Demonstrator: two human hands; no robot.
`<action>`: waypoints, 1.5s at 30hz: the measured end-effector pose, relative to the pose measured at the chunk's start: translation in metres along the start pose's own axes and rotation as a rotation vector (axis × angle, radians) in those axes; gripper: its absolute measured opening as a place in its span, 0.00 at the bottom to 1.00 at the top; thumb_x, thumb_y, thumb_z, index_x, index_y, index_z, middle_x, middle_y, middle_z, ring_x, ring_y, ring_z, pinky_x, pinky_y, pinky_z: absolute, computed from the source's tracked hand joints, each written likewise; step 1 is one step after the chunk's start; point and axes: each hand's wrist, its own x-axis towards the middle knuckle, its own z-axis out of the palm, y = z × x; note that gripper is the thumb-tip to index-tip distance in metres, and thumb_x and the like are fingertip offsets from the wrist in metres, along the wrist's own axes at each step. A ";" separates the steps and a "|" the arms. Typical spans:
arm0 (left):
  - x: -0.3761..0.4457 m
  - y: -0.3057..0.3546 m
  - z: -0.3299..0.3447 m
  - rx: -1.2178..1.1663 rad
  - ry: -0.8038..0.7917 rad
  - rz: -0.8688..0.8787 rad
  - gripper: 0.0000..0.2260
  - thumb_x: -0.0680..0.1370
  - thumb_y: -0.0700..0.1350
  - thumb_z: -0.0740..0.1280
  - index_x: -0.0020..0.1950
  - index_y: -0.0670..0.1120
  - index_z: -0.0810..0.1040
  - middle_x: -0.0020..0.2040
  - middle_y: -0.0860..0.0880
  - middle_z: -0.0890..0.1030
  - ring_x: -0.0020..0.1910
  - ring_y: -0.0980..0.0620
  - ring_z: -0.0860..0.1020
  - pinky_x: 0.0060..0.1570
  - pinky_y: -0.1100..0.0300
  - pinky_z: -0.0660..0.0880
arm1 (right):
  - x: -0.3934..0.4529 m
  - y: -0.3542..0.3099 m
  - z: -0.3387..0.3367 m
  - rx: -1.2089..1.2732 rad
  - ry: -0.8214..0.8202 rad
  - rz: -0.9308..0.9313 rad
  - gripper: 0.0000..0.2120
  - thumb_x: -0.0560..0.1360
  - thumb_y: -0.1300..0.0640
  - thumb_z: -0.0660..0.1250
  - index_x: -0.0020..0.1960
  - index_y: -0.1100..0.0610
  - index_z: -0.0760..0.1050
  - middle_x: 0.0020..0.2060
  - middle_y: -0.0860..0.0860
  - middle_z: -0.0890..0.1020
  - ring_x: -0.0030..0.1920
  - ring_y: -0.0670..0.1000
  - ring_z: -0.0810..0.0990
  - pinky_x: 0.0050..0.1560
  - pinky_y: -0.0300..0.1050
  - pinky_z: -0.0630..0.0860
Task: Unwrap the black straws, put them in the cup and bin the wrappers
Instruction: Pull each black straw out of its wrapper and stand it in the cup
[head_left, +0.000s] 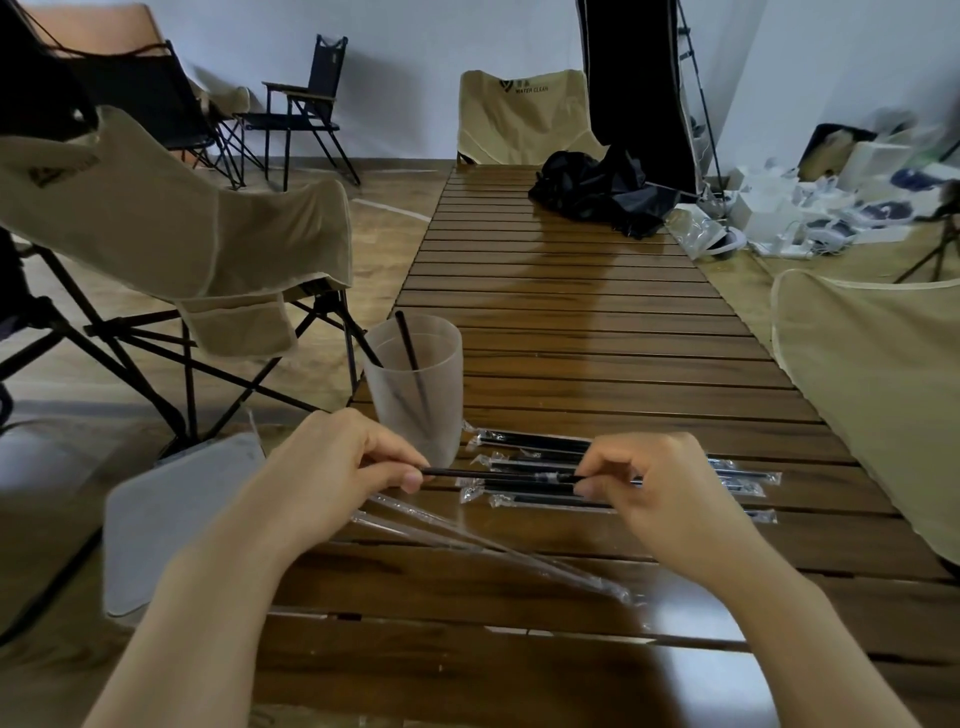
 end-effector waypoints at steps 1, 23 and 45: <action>0.000 -0.001 -0.001 0.010 0.002 -0.004 0.05 0.75 0.50 0.70 0.47 0.60 0.83 0.34 0.63 0.81 0.34 0.72 0.76 0.33 0.72 0.68 | -0.001 0.003 -0.002 -0.016 0.006 0.000 0.08 0.73 0.60 0.70 0.39 0.48 0.80 0.32 0.42 0.80 0.36 0.42 0.79 0.38 0.35 0.76; 0.009 0.029 0.025 0.078 0.001 0.142 0.07 0.75 0.57 0.67 0.48 0.60 0.84 0.41 0.64 0.83 0.44 0.68 0.79 0.52 0.67 0.75 | 0.000 0.008 -0.001 0.011 0.014 0.032 0.10 0.72 0.58 0.71 0.37 0.44 0.79 0.31 0.41 0.80 0.37 0.40 0.79 0.39 0.30 0.73; 0.010 0.018 0.021 0.136 0.018 0.110 0.06 0.75 0.56 0.68 0.49 0.60 0.84 0.39 0.65 0.79 0.42 0.68 0.77 0.43 0.73 0.69 | 0.004 0.009 0.006 -0.228 -0.017 -0.008 0.06 0.74 0.50 0.68 0.50 0.43 0.82 0.43 0.36 0.79 0.48 0.43 0.77 0.54 0.53 0.74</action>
